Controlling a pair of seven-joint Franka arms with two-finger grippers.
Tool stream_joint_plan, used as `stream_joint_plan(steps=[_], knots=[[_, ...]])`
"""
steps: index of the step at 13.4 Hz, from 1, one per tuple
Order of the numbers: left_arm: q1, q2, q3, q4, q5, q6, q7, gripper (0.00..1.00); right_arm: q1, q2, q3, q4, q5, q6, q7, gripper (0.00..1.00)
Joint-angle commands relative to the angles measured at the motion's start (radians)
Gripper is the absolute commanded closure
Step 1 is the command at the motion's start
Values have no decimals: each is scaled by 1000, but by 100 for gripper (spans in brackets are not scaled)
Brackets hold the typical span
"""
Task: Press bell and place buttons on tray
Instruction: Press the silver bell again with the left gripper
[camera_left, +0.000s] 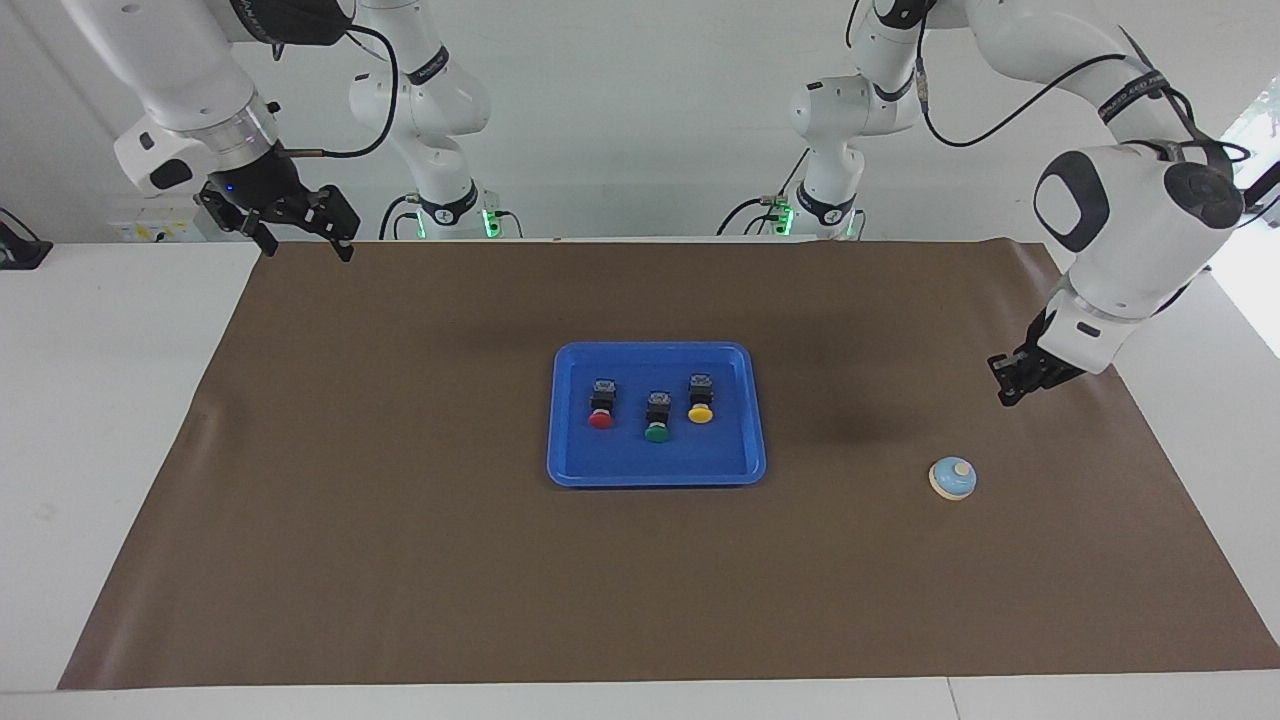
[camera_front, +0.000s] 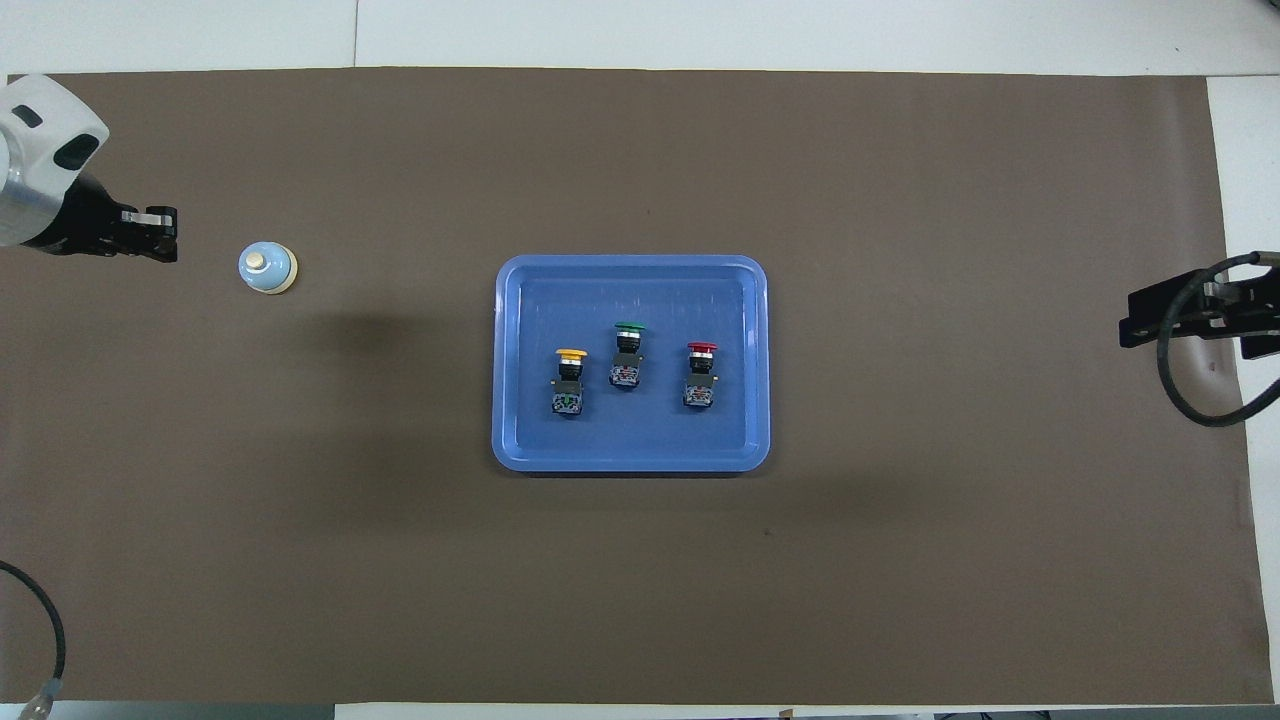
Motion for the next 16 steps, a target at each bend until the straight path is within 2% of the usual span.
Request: stream_joint_plan(steps=[1, 4, 13, 16], knots=[[-7, 95, -1, 40, 1, 55, -13, 100, -26, -36, 19, -72, -19, 64, -33, 0], [-10, 131, -3, 8, 2, 145, -21, 100, -26, -37, 21, -68, -21, 58, -32, 0], [-13, 160, -3, -29, 2, 184, -27, 100, -18, -37, 18, -63, -16, 49, -30, 0], [-13, 157, -3, -81, 2, 241, -29, 100, -20, -37, 18, -63, -14, 49, -30, 0]])
